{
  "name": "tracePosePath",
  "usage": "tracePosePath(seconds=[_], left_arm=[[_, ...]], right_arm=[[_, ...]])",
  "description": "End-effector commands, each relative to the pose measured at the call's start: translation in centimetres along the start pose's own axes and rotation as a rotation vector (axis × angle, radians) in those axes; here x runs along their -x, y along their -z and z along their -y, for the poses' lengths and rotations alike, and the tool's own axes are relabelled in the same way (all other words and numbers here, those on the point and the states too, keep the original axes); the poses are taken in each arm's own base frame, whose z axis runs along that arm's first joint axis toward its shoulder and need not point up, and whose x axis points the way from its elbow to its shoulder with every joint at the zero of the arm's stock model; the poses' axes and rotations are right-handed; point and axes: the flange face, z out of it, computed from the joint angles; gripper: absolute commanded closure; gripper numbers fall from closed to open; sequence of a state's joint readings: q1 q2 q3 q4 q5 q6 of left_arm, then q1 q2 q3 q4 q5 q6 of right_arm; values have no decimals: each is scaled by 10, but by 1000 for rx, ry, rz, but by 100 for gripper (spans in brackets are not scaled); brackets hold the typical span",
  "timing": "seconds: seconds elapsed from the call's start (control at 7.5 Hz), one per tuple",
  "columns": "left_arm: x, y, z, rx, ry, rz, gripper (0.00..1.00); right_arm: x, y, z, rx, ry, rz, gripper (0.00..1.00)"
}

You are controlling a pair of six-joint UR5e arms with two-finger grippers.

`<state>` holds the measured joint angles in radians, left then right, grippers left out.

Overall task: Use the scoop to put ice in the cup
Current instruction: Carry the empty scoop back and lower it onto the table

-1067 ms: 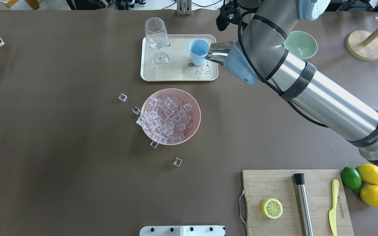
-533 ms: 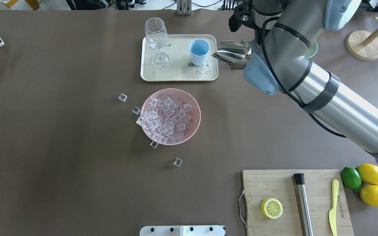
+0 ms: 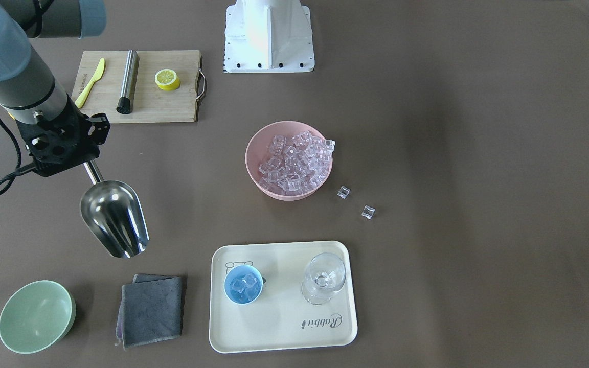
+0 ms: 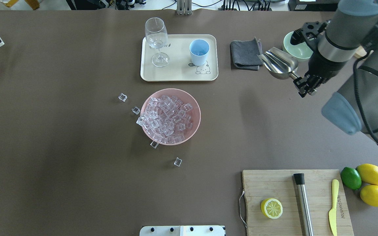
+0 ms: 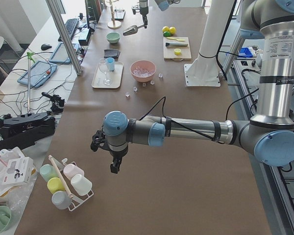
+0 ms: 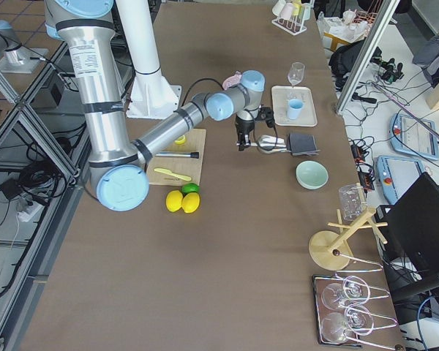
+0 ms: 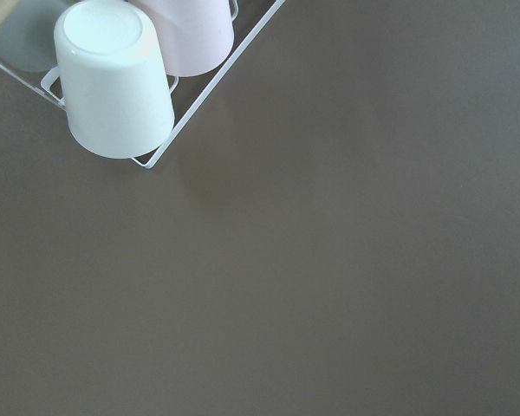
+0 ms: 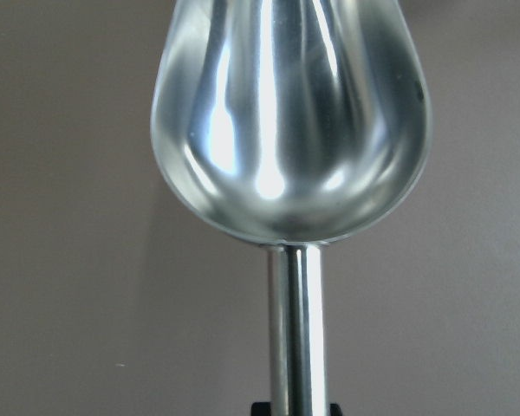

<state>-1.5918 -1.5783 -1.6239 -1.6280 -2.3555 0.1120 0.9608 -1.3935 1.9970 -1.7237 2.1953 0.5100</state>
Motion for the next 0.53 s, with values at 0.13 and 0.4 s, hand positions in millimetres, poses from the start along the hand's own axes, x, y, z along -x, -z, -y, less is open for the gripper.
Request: tracePosePath(seconds=[0.13,0.4], left_arm=[[-2,0,3,2,-1,2,1],[-1,0,3,4,6,0,1]], right_arm=[[-113,-55,-86,-117,-197,71,100],[-142,-75,-94,-97,-230,21,100]])
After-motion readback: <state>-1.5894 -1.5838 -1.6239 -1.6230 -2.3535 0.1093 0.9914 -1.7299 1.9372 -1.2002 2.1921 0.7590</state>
